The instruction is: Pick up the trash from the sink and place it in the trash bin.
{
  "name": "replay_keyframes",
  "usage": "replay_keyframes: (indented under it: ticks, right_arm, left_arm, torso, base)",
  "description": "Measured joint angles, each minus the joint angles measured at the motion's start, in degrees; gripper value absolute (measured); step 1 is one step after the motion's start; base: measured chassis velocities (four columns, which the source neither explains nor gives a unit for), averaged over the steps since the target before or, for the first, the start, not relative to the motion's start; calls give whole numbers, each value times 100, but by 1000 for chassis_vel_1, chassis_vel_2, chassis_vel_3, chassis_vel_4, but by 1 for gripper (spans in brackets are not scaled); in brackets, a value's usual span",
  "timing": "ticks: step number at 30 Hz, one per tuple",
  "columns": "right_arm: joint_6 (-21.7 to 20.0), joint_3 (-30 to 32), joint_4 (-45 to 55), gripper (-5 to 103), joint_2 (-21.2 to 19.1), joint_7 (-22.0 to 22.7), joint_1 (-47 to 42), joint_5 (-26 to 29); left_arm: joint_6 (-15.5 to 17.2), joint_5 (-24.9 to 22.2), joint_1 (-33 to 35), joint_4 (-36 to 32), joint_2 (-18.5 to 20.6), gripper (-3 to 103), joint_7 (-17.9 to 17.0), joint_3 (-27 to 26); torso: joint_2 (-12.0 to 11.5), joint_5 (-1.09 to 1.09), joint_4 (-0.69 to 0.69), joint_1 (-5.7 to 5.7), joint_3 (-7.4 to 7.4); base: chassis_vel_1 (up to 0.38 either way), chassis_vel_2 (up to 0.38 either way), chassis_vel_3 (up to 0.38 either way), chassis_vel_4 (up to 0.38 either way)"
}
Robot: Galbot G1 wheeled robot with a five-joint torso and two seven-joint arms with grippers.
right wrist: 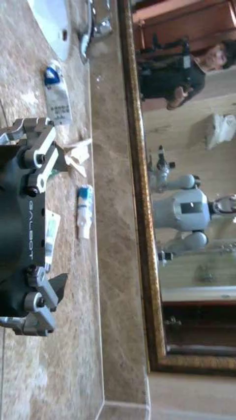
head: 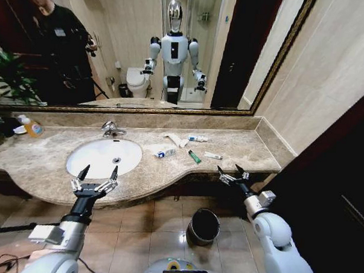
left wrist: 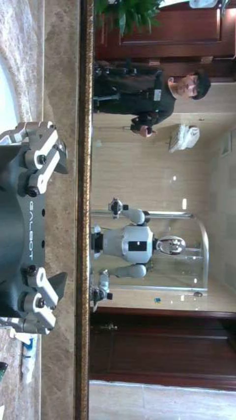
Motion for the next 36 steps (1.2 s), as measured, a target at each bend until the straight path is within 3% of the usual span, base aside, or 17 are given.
replay_keyframes:
  ticks: [7, 13, 22, 36]
  right_arm:
    - [-206, -124, -164, 100, -269, -265, 291, 23]
    - [-262, -298, -722, 100, -608, -852, 876, 38]
    - [-144, -368, -1631, 100, -1002, -1798, 1534, 201]
    - [23, -712, -2944, 100, -1626, -2580, 2423, 493]
  left_arm:
    - [0, 0, 0, 0, 0, 100, 0, 0]
    - [0, 0, 0, 0, 0, 100, 0, 0]
    - [0, 0, 0, 0, 0, 100, 0, 0]
    - [0, 0, 0, 0, 0, 100, 0, 0]
  torso:
    - [0, 0, 0, 0, 0]
    - [0, 1, 0, 0, 0]
    - [0, 1, 1, 0, 0]
    - [0, 0, 0, 0, 0]
  base:
    - [0, 0, 0, 0]
    - [0, 0, 0, 0]
    - [0, 0, 0, 0]
    - [0, 0, 0, 0]
